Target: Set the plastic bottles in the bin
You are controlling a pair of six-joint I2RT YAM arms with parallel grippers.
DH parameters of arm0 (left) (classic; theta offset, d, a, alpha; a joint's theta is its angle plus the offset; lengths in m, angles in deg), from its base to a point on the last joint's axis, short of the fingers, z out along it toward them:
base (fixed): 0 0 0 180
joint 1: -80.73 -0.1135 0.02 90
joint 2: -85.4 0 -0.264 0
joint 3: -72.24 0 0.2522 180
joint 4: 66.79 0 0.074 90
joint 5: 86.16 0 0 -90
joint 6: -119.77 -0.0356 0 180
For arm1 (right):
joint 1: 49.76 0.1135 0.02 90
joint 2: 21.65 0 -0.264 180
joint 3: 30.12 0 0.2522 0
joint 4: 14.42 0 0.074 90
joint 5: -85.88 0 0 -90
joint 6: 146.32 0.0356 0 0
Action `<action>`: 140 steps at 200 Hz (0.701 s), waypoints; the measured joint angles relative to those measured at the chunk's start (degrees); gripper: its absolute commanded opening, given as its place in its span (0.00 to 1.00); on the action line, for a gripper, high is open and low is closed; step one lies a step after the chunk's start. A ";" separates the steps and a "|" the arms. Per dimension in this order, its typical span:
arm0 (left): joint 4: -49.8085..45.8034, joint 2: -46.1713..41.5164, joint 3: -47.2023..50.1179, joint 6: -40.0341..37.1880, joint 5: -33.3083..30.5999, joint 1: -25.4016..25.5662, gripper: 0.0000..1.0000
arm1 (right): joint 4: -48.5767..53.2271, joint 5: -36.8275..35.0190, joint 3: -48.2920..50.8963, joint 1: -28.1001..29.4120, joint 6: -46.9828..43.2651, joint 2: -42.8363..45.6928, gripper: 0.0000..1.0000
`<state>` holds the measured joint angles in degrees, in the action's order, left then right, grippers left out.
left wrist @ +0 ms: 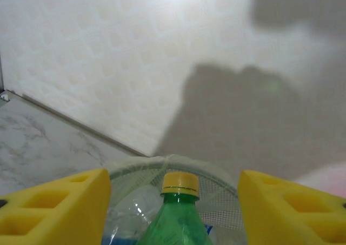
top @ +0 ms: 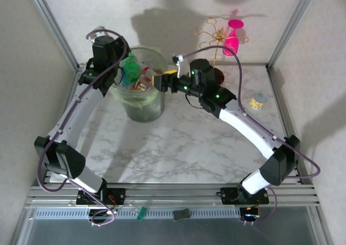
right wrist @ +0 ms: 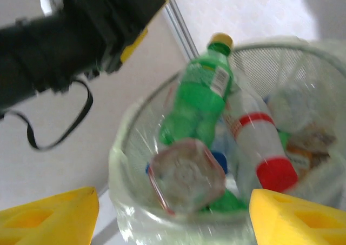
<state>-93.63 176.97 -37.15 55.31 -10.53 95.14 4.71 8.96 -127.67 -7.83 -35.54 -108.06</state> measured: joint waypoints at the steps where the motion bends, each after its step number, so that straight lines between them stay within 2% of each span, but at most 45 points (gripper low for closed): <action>1: 0.02 0.24 -0.20 -0.15 0.11 0.00 0.58 | 0.00 -0.02 0.44 0.00 -0.07 0.26 0.74; 38: -0.09 7.80 -3.67 -1.11 3.80 0.00 0.48 | 1.03 -1.81 8.50 -0.94 -0.63 6.19 0.74; 71: 3.48 7.28 2.40 -0.90 5.55 -0.31 0.46 | 2.08 -3.56 13.07 -1.38 -0.79 9.81 0.75; 111: 8.31 1.20 10.62 -0.28 5.66 0.59 0.48 | 3.34 -4.76 15.28 -2.86 -1.62 12.46 0.75; 140: 7.54 -0.04 11.10 -0.96 5.64 1.53 0.58 | 3.52 -5.95 15.28 -4.35 -2.23 13.81 0.75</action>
<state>-86.09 176.93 -26.05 54.35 -4.89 96.67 8.23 3.02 -112.39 -12.18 -37.77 -94.25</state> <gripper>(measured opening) 0.535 0.749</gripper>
